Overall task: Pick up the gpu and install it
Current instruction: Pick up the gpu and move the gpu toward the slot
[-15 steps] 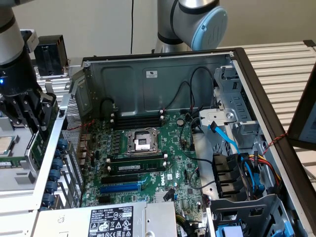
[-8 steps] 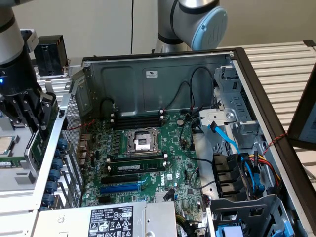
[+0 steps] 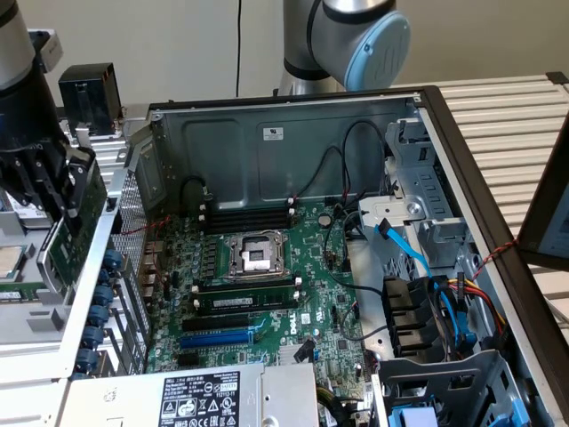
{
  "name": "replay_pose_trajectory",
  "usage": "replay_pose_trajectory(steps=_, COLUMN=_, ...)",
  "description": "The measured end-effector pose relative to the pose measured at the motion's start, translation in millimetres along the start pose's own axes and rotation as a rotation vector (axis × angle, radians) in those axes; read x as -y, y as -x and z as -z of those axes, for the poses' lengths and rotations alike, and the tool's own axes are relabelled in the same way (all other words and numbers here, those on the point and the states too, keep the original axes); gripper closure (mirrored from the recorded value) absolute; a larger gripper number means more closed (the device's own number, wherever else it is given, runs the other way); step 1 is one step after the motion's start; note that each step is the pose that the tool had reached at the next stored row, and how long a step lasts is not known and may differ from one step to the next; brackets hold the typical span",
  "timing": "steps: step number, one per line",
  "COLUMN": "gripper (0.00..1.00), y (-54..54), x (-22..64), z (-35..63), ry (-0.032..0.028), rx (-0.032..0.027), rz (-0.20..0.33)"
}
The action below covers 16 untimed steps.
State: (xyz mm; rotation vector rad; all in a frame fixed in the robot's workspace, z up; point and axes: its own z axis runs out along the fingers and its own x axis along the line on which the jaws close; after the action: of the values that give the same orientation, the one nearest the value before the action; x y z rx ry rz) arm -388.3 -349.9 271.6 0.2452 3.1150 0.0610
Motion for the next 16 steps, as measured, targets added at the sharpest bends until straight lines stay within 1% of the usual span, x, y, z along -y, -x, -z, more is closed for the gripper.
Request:
replay_pose_trajectory(steps=4, gripper=0.73, y=0.2, x=-0.4, z=14.5, ry=0.0024, rx=-0.0007, rz=0.000)
replay_pose_trajectory(steps=16, gripper=0.73, y=1.1, x=-2.4, z=69.3, ry=0.0024, rx=-0.0015, rz=0.000)
